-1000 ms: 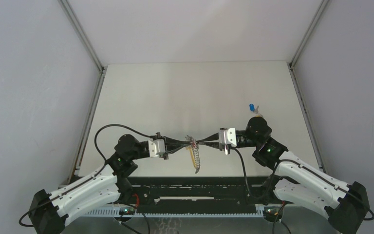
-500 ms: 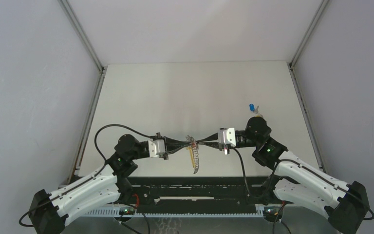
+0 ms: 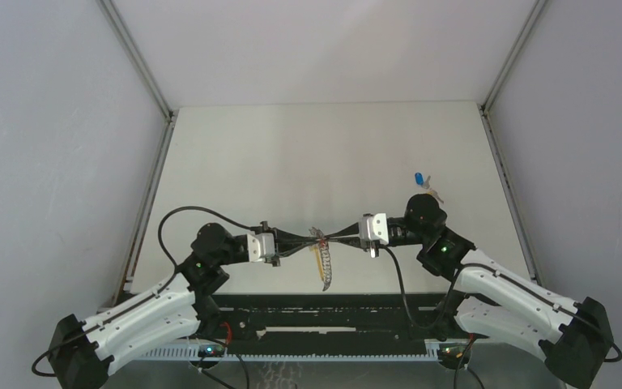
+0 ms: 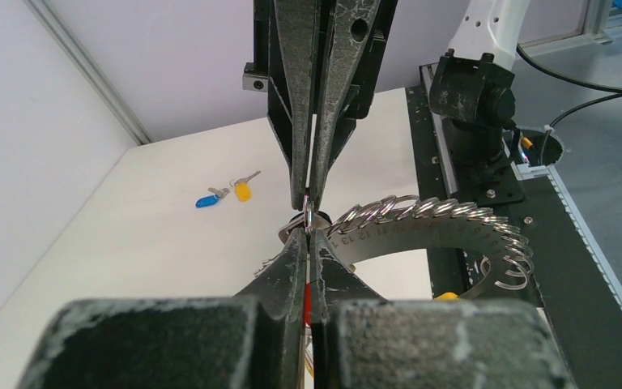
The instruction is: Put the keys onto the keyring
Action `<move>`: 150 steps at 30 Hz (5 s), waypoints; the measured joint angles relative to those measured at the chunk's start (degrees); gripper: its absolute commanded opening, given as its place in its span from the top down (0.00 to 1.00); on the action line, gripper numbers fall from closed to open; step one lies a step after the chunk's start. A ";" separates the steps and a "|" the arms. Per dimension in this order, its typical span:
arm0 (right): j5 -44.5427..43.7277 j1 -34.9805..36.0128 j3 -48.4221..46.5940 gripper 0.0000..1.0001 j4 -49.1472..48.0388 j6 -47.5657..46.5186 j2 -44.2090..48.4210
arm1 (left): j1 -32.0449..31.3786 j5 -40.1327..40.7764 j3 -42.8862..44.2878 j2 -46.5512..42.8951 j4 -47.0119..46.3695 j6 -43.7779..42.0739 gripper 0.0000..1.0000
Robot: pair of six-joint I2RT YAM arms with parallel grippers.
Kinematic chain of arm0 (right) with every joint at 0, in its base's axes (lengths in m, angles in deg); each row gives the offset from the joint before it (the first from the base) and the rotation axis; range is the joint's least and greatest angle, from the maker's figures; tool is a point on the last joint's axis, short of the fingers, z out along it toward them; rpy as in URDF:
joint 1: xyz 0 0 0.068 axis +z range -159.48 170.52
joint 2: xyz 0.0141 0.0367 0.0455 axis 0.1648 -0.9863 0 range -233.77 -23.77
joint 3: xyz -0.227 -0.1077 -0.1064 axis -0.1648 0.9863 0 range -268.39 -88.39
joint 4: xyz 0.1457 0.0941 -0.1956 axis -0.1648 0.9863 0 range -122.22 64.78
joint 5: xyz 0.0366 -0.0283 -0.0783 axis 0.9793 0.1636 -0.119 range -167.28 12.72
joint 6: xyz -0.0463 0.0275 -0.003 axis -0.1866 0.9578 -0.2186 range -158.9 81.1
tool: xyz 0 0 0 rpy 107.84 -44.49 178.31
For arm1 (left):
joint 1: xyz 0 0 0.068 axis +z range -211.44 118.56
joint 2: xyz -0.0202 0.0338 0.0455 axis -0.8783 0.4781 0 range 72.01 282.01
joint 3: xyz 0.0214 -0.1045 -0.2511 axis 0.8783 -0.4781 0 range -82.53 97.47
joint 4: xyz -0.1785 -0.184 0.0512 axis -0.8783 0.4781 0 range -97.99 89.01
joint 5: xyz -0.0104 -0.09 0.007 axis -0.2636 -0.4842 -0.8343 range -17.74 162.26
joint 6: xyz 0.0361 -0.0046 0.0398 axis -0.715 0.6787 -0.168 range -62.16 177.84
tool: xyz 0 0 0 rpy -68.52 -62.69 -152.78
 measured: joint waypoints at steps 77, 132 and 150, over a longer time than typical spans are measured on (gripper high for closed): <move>-1.86 1.38 -0.02 1.00 3.39 -1.49 2.12 | 0.00 0.20 0.00 -0.42 2.47 -0.57 1.00; 5.88 -2.08 3.08 1.00 -17.73 13.00 -2.21 | 0.35 -1.20 -3.08 0.31 -12.79 4.50 1.00; -3.85 -2.05 3.06 1.00 -7.06 14.32 -1.36 | 0.35 8.68 -10.75 -1.40 -14.14 5.57 1.00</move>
